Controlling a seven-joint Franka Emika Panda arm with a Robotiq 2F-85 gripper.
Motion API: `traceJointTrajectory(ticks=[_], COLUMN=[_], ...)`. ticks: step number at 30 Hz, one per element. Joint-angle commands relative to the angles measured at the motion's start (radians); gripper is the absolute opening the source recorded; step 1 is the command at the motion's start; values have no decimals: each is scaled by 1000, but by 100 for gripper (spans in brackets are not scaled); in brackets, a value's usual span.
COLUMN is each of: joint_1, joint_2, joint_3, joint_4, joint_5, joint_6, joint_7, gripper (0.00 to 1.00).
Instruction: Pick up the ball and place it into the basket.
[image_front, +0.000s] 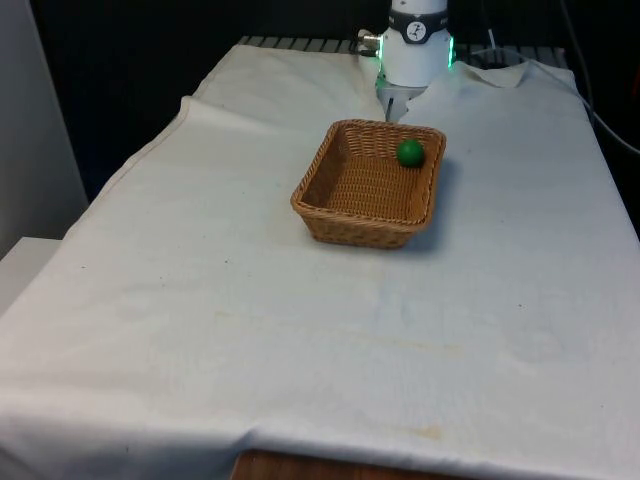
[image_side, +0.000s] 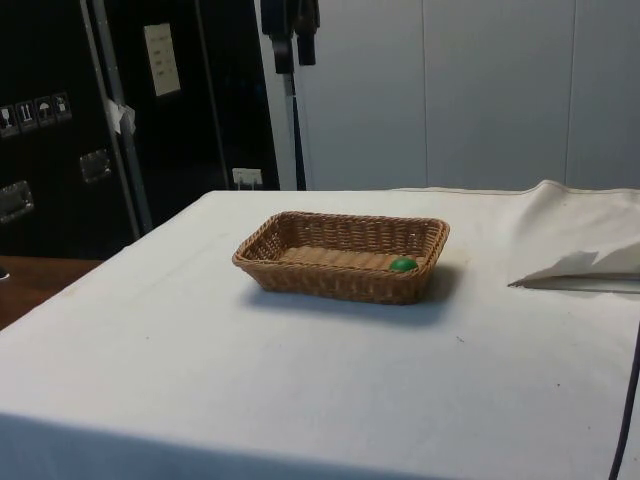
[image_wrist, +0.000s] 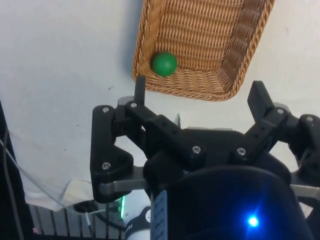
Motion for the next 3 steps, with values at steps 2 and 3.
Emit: traceJointTrajectory(ticks=[2, 3], joint_1=[-1, 0], joint_2=[-7, -2], joint_3=[2, 0], joint_4=[4, 1], joint_5=[-5, 0], joint_6=[-12, -1], joint_7=[10, 1], gripper=[100, 100])
